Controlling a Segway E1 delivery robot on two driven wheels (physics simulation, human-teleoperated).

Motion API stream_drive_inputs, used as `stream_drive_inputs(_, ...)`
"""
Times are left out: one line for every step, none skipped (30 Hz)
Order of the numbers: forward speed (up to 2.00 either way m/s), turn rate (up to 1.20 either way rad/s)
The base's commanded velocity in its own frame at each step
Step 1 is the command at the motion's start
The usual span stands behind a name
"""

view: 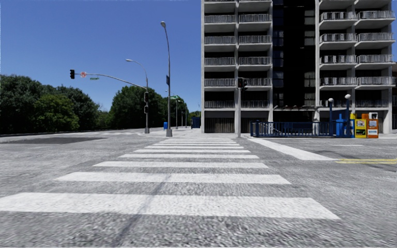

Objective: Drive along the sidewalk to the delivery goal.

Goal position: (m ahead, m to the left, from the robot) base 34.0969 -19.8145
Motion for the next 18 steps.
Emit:
stream_drive_inputs(2.00, 0.00)
stream_drive_inputs(2.00, 0.00)
stream_drive_inputs(2.00, 0.00)
stream_drive_inputs(2.00, 0.00)
stream_drive_inputs(2.00, 0.00)
stream_drive_inputs(2.00, 0.00)
stream_drive_inputs(2.00, 0.00)
stream_drive_inputs(2.00, 0.00)
stream_drive_inputs(2.00, 0.00)
stream_drive_inputs(2.00, 0.00)
stream_drive_inputs(2.00, 0.00)
stream_drive_inputs(2.00, 0.00)
stream_drive_inputs(2.00, 0.00)
stream_drive_inputs(2.00, 0.00)
stream_drive_inputs(2.00, 0.00)
stream_drive_inputs(2.00, 0.00)
stream_drive_inputs(2.00, 0.00)
stream_drive_inputs(2.00, 0.00)
